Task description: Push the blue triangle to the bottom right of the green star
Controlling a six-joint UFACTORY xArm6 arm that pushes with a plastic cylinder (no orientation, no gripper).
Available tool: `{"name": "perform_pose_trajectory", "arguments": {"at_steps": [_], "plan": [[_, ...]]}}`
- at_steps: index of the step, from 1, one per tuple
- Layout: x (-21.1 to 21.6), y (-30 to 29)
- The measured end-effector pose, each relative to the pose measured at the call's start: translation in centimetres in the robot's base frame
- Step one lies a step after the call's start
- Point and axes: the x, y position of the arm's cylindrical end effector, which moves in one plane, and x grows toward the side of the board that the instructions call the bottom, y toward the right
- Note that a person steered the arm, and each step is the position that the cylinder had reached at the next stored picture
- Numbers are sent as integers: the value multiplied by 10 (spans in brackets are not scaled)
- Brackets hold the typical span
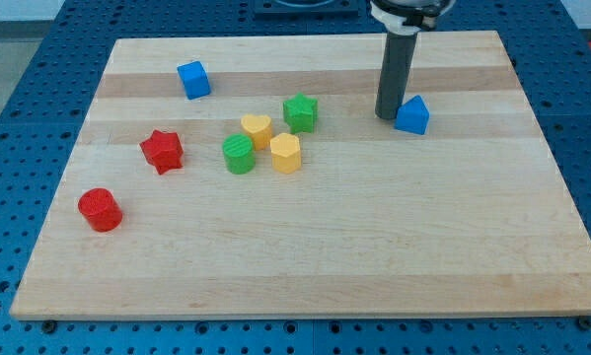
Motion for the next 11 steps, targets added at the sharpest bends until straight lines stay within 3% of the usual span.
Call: {"name": "perform_pose_trajectory", "arguments": {"at_steps": [1,2,3,5,7,8,11], "plan": [[-29,21],[-28,75],[16,81],[66,-37],[54,61],[19,59],[12,-59]]}}
